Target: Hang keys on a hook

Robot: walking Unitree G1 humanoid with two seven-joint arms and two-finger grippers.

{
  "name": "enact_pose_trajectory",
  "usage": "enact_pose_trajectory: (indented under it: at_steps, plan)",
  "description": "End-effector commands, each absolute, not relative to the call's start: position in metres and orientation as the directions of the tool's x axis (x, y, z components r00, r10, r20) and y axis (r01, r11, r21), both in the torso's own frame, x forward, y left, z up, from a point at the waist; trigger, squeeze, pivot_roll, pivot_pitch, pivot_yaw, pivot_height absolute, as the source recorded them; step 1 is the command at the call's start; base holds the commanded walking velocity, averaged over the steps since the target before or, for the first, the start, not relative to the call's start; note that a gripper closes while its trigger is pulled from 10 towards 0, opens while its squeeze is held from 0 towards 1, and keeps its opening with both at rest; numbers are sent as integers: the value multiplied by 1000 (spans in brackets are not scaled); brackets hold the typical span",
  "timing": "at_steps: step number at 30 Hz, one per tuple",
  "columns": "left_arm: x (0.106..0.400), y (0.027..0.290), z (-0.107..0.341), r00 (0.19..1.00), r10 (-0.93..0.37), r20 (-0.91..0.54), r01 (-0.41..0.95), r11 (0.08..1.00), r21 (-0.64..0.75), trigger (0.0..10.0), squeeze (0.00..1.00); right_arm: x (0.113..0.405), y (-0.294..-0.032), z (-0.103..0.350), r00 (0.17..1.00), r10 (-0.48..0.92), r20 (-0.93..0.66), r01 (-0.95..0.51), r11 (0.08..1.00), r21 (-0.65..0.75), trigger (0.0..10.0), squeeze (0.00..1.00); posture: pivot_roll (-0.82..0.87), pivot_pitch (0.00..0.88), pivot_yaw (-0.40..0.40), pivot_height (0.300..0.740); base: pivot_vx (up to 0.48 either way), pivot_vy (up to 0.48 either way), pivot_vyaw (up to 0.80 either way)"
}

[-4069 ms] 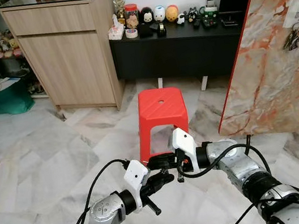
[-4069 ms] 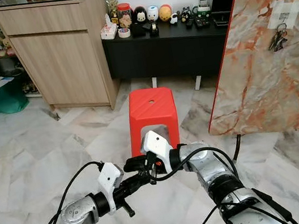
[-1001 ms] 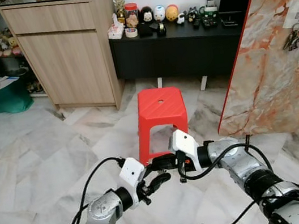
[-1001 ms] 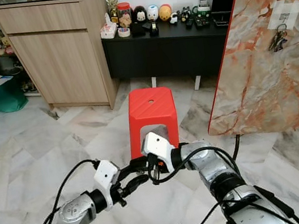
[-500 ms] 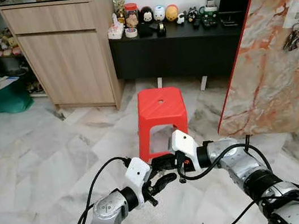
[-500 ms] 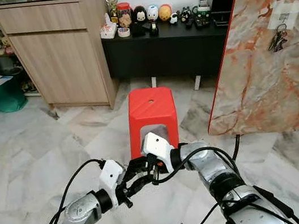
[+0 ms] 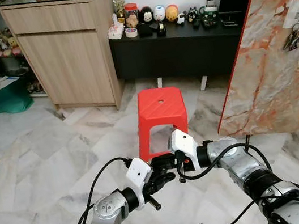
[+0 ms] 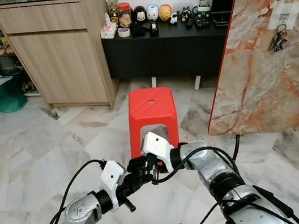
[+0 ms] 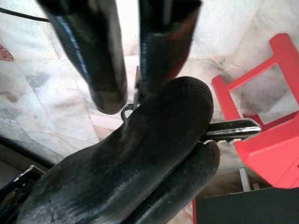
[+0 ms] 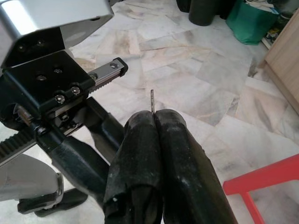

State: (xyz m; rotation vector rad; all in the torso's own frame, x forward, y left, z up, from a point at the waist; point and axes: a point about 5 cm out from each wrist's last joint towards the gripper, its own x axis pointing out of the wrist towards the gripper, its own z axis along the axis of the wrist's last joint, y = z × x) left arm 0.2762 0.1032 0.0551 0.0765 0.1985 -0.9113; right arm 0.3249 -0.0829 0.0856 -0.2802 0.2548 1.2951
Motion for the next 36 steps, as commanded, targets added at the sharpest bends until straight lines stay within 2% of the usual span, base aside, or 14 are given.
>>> enact_pose_trajectory:
  at_steps: [1, 22, 28, 36]
  plan:
    - [275, 102, 54, 585, -783, -211, 798, 603, -24, 0, 0, 330, -82, 93, 261, 905, -335, -965, 245, -91, 0, 0, 124, 0, -115, 740, 0, 0, 0]
    - [281, 119, 51, 662, -707, -247, 732, 681, 15, 0, 0, 332, -95, 92, 305, 886, -349, -952, 289, -96, 0, 0, 123, 0, -116, 740, 0, 0, 0]
    - [281, 121, 51, 670, -700, -248, 726, 687, 21, 0, 0, 334, -99, 92, 320, 876, -359, -947, 303, -104, 0, 0, 123, 0, -115, 740, 0, 0, 0]
    - [275, 124, 47, 638, -717, -282, 752, 658, 31, 0, 0, 339, -111, 94, 379, 845, -377, -925, 356, -132, 0, 0, 121, 0, -113, 740, 0, 0, 0]
